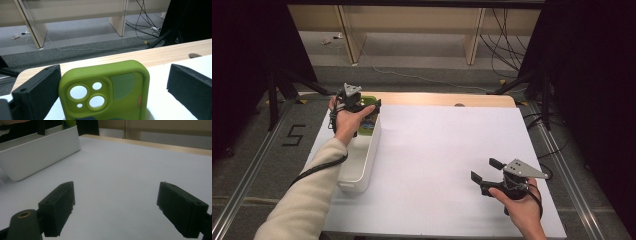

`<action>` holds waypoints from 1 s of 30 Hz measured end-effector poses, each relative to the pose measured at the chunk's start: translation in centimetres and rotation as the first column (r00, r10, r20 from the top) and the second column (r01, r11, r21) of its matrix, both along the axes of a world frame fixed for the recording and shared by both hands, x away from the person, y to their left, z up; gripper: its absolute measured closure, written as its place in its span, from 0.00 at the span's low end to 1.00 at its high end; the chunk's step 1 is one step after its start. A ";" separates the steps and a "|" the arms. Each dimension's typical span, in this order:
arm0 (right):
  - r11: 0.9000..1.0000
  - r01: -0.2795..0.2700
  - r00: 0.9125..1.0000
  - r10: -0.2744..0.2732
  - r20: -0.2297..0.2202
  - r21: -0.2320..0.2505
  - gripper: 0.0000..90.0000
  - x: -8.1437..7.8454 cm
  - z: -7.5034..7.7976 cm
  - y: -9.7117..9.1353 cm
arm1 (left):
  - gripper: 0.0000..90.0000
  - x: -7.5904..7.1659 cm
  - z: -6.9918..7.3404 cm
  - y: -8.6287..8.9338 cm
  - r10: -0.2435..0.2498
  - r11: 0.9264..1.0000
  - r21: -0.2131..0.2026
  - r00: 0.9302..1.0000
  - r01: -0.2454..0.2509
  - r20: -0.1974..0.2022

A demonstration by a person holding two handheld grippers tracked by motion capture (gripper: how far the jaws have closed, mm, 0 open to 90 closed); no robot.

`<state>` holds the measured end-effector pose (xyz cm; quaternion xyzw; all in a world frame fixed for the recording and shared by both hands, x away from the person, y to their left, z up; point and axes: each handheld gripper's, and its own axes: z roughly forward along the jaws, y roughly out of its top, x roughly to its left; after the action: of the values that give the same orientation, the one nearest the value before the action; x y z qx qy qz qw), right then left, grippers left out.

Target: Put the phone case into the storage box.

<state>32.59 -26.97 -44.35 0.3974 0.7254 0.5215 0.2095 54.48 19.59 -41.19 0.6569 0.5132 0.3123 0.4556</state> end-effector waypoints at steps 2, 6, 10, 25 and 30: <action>1.000 0.002 1.000 -0.002 0.001 0.001 0.18 0.0 0.0 0.0 | 0.00 -0.1 0.0 0.0 -0.003 1.000 -0.011 1.000 0.003 0.001; 1.000 0.000 1.000 0.000 -0.003 0.000 0.18 0.0 0.0 0.1 | 0.00 -0.2 0.2 0.1 -0.010 1.000 -0.007 1.000 0.010 -0.004; 1.000 0.002 1.000 -0.002 -0.001 0.002 0.18 0.0 0.0 0.1 | 0.00 -0.4 0.2 0.1 -0.010 1.000 -0.001 1.000 0.010 -0.006; 1.000 0.004 1.000 -0.004 0.003 0.000 0.18 0.0 0.0 0.1 | 0.00 -1.6 0.7 0.1 -0.029 1.000 -0.008 1.000 0.029 0.005; 1.000 0.005 1.000 -0.005 0.004 0.001 0.18 0.0 0.1 0.1 | 0.00 -1.6 0.8 0.2 -0.027 1.000 -0.009 1.000 0.027 0.010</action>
<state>32.59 -26.90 -44.28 0.3983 0.7237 0.5221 0.2120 52.83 19.76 -40.36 0.6601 0.5036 0.3072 0.4652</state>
